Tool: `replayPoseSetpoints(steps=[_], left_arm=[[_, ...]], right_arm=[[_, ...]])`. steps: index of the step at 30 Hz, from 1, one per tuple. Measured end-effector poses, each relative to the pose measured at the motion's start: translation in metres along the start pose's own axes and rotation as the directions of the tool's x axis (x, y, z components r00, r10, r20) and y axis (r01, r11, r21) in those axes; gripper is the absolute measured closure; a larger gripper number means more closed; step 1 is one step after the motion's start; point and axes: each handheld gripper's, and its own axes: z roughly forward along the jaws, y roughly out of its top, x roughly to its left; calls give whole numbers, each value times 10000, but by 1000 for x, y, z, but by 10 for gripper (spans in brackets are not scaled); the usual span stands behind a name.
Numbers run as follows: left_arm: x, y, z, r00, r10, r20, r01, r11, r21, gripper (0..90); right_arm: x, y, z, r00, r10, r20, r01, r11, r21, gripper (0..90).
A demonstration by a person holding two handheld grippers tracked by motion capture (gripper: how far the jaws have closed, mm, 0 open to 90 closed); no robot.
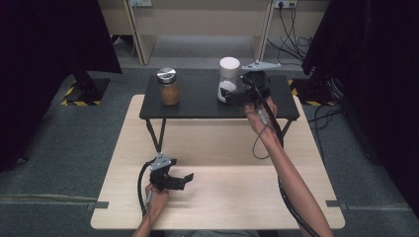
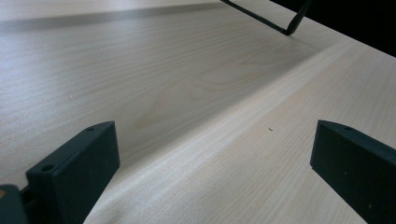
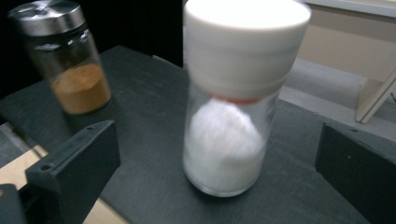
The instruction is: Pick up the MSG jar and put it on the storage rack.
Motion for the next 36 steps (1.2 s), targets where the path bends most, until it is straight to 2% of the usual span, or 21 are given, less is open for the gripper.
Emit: replayPoseSetpoints(steps=[6, 10, 19, 24, 27, 31, 36], left_arm=[[0, 0, 0, 10000, 22, 10, -22, 10000, 22, 6], [0, 0, 0, 10000, 18, 14, -18, 10000, 12, 6], [0, 0, 0, 10000, 28, 2, -28, 10000, 30, 6], [0, 0, 0, 10000, 23, -8, -23, 10000, 33, 6], [0, 0, 0, 10000, -6, -18, 6, 10000, 31, 6], [0, 0, 0, 10000, -19, -23, 19, 10000, 19, 6], [0, 0, 0, 10000, -16, -23, 16, 10000, 21, 5]], right_arm=[[-4, -23, -17, 9977, -171, -662, 162, 9998, -147, 2], [-6, -39, -28, 9929, -330, -1143, 312, 9994, -167, 2], [-9, -93, -51, 9817, -837, -1710, 806, 9964, -249, 2], [-16, -131, -50, 9711, -795, -2252, 775, 9968, -178, 2], [-12, -156, -46, 9713, -931, -2188, 925, 9956, -132, 2], [-6, -175, -36, 9731, -989, -2079, 1036, 9946, 115, 2], [-5, -196, -24, 9733, -729, -2175, 785, 9968, 173, 2]])
